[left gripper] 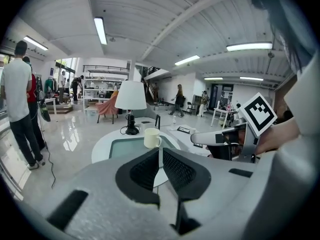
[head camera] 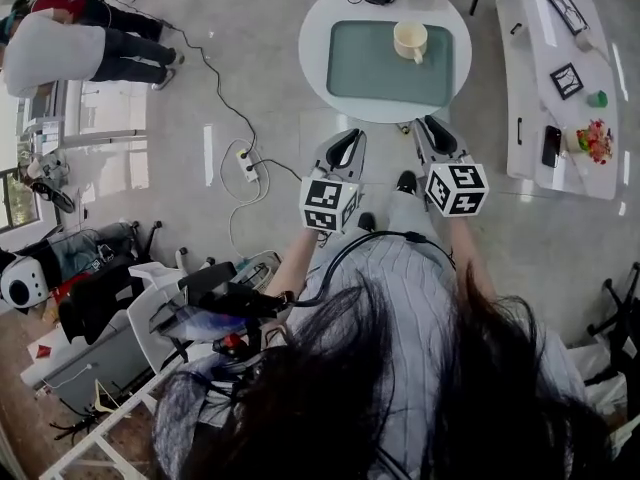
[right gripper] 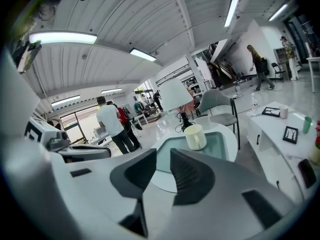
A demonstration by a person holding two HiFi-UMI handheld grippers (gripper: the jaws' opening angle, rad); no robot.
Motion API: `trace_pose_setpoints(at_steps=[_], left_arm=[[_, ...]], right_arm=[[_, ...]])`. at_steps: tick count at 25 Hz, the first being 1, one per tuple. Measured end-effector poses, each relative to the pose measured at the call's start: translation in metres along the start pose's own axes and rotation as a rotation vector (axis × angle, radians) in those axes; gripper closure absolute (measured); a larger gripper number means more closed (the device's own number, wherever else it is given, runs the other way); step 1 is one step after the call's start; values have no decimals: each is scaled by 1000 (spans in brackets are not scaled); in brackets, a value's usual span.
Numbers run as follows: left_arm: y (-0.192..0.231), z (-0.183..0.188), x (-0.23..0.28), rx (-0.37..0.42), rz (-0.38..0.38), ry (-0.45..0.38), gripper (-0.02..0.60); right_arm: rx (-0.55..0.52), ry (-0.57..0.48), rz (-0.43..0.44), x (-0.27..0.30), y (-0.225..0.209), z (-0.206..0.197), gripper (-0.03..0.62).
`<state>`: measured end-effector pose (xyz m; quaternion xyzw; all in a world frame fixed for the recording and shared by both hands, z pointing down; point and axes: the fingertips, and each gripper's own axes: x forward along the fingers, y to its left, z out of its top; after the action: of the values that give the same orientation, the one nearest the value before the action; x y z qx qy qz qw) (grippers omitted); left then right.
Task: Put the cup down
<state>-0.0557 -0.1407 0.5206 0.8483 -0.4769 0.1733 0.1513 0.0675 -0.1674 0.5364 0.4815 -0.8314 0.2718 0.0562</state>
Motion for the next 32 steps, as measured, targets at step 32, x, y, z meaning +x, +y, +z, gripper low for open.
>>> trace_pose_setpoints(at_steps=[32], left_arm=[[-51, -38, -149, 46, -154, -102, 545]], right_arm=[[-90, -81, -55, -115, 148, -54, 528]])
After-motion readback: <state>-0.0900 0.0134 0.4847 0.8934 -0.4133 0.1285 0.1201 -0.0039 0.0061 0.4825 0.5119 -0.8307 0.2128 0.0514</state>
